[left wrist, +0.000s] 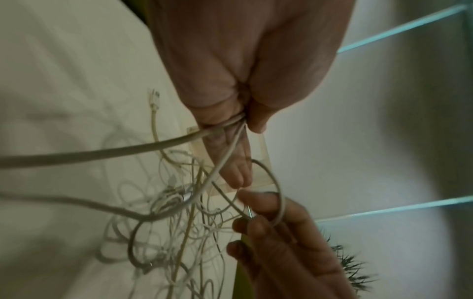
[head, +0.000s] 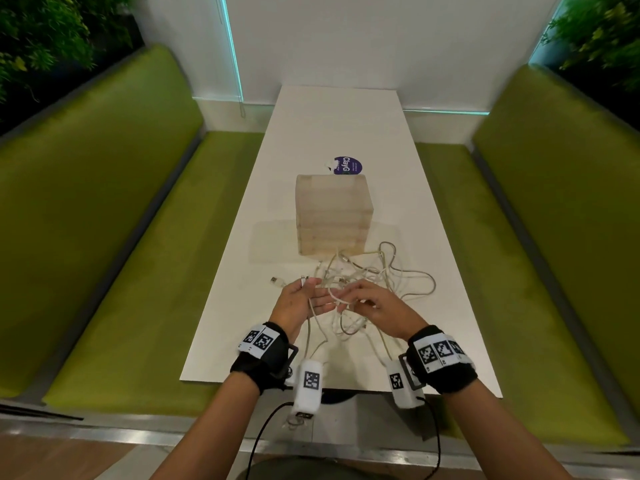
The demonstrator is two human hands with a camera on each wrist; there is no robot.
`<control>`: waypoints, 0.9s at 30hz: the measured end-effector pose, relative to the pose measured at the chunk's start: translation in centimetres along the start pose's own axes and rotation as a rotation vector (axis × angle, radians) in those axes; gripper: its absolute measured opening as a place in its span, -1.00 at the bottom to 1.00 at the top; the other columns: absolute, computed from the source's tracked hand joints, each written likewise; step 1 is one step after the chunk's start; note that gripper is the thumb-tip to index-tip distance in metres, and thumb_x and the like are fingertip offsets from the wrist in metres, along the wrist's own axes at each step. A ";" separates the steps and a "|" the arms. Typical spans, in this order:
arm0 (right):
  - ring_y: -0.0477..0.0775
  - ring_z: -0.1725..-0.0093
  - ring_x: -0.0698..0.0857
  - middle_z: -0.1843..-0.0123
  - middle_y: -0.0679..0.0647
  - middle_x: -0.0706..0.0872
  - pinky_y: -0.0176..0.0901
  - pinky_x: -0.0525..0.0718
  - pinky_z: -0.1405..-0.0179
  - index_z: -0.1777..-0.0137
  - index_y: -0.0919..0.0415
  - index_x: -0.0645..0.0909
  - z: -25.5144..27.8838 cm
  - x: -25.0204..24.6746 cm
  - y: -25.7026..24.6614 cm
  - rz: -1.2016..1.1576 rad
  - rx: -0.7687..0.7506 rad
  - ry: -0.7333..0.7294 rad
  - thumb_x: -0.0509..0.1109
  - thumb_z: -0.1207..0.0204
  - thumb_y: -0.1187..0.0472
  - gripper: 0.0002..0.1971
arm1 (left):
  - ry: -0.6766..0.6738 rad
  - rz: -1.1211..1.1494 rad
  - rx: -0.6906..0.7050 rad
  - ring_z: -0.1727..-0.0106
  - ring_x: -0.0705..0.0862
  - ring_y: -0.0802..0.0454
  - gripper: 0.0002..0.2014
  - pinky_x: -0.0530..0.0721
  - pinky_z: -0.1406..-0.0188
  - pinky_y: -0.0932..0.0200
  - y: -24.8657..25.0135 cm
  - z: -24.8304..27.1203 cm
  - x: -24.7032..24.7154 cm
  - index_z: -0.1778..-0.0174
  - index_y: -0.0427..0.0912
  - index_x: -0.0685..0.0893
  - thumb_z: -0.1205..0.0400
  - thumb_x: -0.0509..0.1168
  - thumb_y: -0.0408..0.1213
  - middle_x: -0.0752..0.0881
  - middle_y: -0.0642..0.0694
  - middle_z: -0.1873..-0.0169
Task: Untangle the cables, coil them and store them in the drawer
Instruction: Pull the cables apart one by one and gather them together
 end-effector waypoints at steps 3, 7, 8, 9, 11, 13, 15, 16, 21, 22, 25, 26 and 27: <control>-0.19 -0.05 0.62 0.00 -0.07 0.63 -0.51 0.51 -0.06 -0.03 0.14 0.77 0.4 0.9 0.5 0.076 0.026 -0.077 0.33 -0.58 0.38 -0.78 | 0.006 0.059 -0.012 0.13 0.81 -0.14 -0.76 0.77 0.12 0.11 -0.2 -0.2 0.0 -0.18 -0.39 0.51 -0.75 0.11 -0.28 0.78 -0.35 0.09; -0.01 0.00 0.70 0.04 0.00 0.74 -0.16 0.63 -0.09 0.03 -0.02 0.75 0.9 1.9 0.9 0.058 0.142 -0.169 0.36 -0.58 0.21 -0.85 | 0.026 0.076 -0.066 0.40 0.65 0.06 -0.76 0.73 0.28 0.20 -0.6 -0.6 -0.4 -0.22 -0.36 0.56 -0.75 0.11 -0.30 0.63 -0.10 0.37; -0.02 0.05 0.72 0.07 0.02 0.77 -0.15 0.63 -0.07 0.04 0.00 0.74 0.9 2.0 0.8 0.061 0.155 -0.185 0.36 -0.58 0.16 -0.88 | 0.011 0.070 -0.083 0.43 0.59 0.09 -0.73 0.71 0.31 0.22 -0.8 -0.6 -0.4 -0.25 -0.36 0.56 -0.75 0.11 -0.29 0.57 -0.07 0.40; -0.05 0.11 0.73 0.13 0.04 0.78 -0.17 0.64 -0.03 0.04 0.04 0.74 0.9 2.0 0.6 0.062 0.165 -0.195 0.37 -0.57 0.10 -0.88 | -0.006 0.065 -0.096 0.45 0.55 0.11 -0.71 0.70 0.31 0.23 -0.9 -0.7 -0.4 -0.27 -0.37 0.57 -0.75 0.11 -0.28 0.54 -0.05 0.42; -0.15 0.25 0.69 0.26 0.01 0.74 -0.20 0.61 0.09 0.08 0.09 0.72 0.8 2.1 0.6 0.075 0.193 -0.207 0.39 -0.54 -0.02 -0.80 | -0.034 0.073 -0.095 0.45 0.54 0.12 -0.70 0.66 0.25 0.21 -0.8 -0.5 -0.3 -0.27 -0.37 0.58 -0.75 0.09 -0.28 0.52 -0.04 0.43; -0.25 0.29 0.63 0.29 -0.09 0.70 -0.30 0.53 0.16 0.14 0.16 0.68 0.5 2.2 1.2 0.155 0.230 -0.242 0.42 -0.50 -0.07 -0.73 | -0.046 0.102 -0.066 0.43 0.57 0.11 -0.72 0.62 0.16 0.15 -0.2 -0.3 -0.3 -0.20 -0.34 0.60 -0.76 0.07 -0.28 0.52 -0.03 0.44; -0.20 0.18 0.62 0.18 -0.09 0.71 -0.31 0.47 0.18 0.12 0.22 0.67 0.0 2.0 2.0 0.253 0.269 -0.246 0.44 -0.50 -0.02 -0.73 | -0.035 0.117 -0.026 0.43 0.60 0.10 -0.74 0.60 0.07 0.10 0.5 0.0 -0.4 -0.05 -0.29 0.62 -0.77 0.04 -0.29 0.49 -0.05 0.43; -0.11 0.10 0.63 0.11 -0.04 0.70 -0.26 0.48 0.14 0.09 0.23 0.67 -0.2 1.7 2.4 0.289 0.287 -0.215 0.44 -0.50 0.02 -0.75 | -0.027 0.123 -0.008 0.43 0.62 0.10 -0.74 0.59 0.04 0.09 0.6 0.1 -0.5 0.01 -0.27 0.62 -0.77 0.03 -0.30 0.49 -0.06 0.43; 0.02 0.05 0.59 -0.04 0.02 0.57 -0.21 0.47 0.22 0.09 0.18 0.65 -1.3 0.2 2.8 0.425 0.309 -0.085 0.43 -0.51 0.04 -0.81 | 0.030 0.183 0.085 0.41 0.65 0.10 -0.75 0.66 0.03 0.09 1.9 0.2 -1.4 0.15 -0.22 0.54 -0.77 0.03 -0.30 0.54 0.00 0.46; 0.02 0.07 0.59 0.00 0.00 0.58 -0.26 0.46 0.26 0.11 0.17 0.64 -1.4 0.1 2.7 0.416 0.301 -0.063 0.41 -0.52 0.04 -0.82 | 0.031 0.187 0.103 0.40 0.65 0.10 -0.75 0.67 0.02 0.08 2.2 0.3 -1.5 0.15 -0.22 0.54 -0.77 0.02 -0.30 0.54 -0.01 0.46; 0.11 0.08 0.65 0.09 0.08 0.67 -0.17 0.55 0.20 0.18 0.20 0.60 -1.5 0.1 2.9 0.290 0.280 -0.032 0.41 -0.52 0.07 -0.81 | 0.055 0.190 0.161 0.37 0.64 0.06 -0.74 0.69 0.05 0.08 3.3 0.4 -1.9 0.16 -0.22 0.52 -0.77 0.01 -0.31 0.55 -0.02 0.46; 0.10 0.10 0.65 0.12 0.09 0.69 -0.12 0.58 0.16 0.23 0.16 0.58 -1.4 0.2 3.2 0.261 0.288 -0.056 0.42 -0.51 0.07 -0.81 | 0.066 0.191 0.175 0.37 0.64 0.05 -0.74 0.70 0.07 0.08 3.6 0.4 -2.0 0.17 -0.22 0.52 -0.77 0.01 -0.31 0.56 -0.02 0.46; 0.07 0.11 0.64 0.14 0.06 0.68 -0.12 0.57 0.13 0.26 0.11 0.56 -1.3 0.5 3.5 0.256 0.301 -0.092 0.43 -0.50 0.06 -0.81 | 0.080 0.190 0.186 0.36 0.64 0.03 -0.74 0.69 0.09 0.09 3.8 0.3 -2.3 0.17 -0.22 0.52 -0.77 0.01 -0.32 0.56 -0.02 0.47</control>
Point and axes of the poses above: each hand's wrist, its own z-axis away from the middle knuckle, its own x-axis out of the palm, y = z × x, the point moved 7 cm from there along -z, towards the middle knuckle
